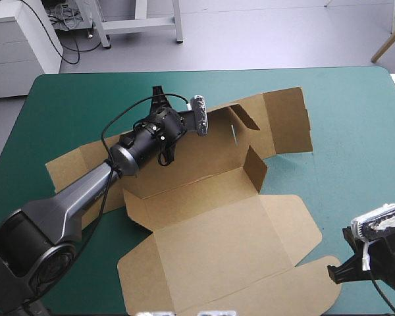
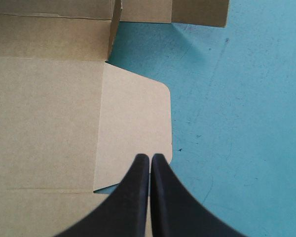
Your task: Fold the box
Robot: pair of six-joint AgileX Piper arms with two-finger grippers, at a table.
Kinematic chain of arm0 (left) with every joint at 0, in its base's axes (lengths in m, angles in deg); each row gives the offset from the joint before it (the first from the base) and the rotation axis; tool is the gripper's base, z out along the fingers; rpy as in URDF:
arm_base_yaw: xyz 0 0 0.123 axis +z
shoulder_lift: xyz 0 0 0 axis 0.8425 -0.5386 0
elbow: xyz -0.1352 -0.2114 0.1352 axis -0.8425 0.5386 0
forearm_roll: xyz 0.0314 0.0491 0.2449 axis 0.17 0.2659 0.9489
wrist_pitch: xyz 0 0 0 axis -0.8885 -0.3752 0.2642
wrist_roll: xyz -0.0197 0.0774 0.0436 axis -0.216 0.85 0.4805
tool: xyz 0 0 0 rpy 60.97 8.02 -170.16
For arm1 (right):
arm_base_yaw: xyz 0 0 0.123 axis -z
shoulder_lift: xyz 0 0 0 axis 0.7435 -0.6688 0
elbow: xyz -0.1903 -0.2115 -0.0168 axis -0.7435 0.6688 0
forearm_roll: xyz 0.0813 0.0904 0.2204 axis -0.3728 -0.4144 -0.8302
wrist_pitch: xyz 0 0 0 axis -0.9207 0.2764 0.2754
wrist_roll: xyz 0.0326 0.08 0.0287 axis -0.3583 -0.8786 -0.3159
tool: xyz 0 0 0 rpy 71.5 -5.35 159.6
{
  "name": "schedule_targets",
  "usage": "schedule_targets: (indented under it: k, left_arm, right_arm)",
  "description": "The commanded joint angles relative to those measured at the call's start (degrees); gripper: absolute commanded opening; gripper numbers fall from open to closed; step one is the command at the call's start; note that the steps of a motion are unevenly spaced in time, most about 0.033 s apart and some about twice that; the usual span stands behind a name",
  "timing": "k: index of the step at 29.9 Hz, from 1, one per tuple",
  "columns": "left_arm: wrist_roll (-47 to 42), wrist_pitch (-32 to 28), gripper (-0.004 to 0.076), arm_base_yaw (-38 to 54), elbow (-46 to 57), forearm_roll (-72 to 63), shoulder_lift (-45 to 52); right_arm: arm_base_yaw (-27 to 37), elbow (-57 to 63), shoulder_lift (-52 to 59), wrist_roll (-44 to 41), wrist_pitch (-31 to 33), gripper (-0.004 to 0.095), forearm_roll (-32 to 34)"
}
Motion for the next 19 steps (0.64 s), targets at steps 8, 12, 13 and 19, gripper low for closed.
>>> schedule_targets:
  k: [8,12,13,19]
  left_arm:
    - [-10.7,-7.0,-0.0010,-9.5,1.7,17.0,4.6]
    - [-16.3,-8.9,-0.0010,-12.8,6.4,24.2,6.8]
    - [-17.7,-9.3,-0.0010,-13.5,8.0,25.6,7.6]
    - [-28.7,-11.5,-0.0010,-16.9,17.7,37.7,11.9]
  right_arm:
    - [0.3,-1.3,-0.5,1.6,-3.5,-0.0004,-0.1]
    - [0.3,-1.3,-0.5,1.6,-3.5,-0.0004,-0.1]
    - [0.3,-1.3,-0.5,1.6,-3.5,-0.0004,-0.1]
    - [0.3,-1.3,-0.5,1.6,-3.5,-0.0004,0.0]
